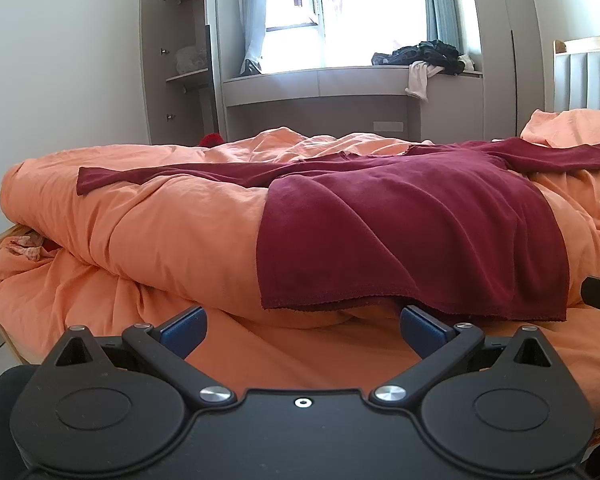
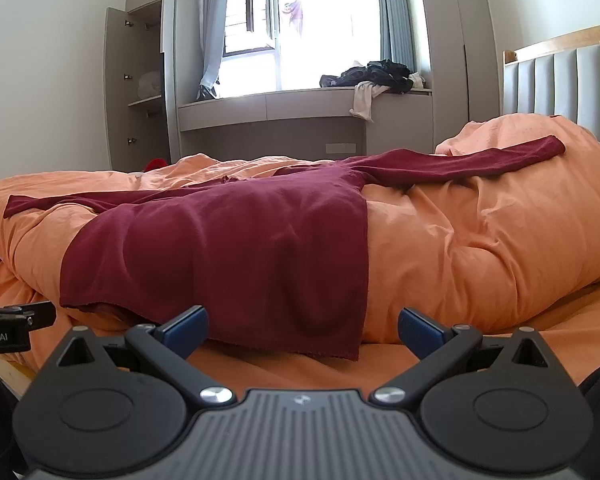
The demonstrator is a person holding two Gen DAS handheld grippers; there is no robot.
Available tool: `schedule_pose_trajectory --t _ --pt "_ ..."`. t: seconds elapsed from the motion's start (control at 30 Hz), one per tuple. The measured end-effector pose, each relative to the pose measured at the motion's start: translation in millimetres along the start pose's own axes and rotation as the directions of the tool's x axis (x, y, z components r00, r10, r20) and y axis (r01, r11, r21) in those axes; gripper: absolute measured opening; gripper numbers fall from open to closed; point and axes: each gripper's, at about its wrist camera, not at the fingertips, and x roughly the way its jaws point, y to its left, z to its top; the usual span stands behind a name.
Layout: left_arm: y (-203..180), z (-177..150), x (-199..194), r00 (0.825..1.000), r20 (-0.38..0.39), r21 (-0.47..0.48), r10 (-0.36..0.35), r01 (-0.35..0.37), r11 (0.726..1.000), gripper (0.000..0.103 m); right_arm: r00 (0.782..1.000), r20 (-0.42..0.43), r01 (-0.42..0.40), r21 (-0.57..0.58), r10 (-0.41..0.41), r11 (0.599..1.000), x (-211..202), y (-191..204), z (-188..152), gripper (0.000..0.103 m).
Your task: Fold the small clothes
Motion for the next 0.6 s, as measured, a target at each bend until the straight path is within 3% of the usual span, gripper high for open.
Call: schedule_pose_trajectory --t 0.6 --pt "-0.3 -0.5 -0.6 1.0 -0.003 0.001 0.005 -0.005 1.0 0.103 1.0 -0.006 0.002 0.004 -0.002 1.0 0.5 -2.0 -1.3 0.103"
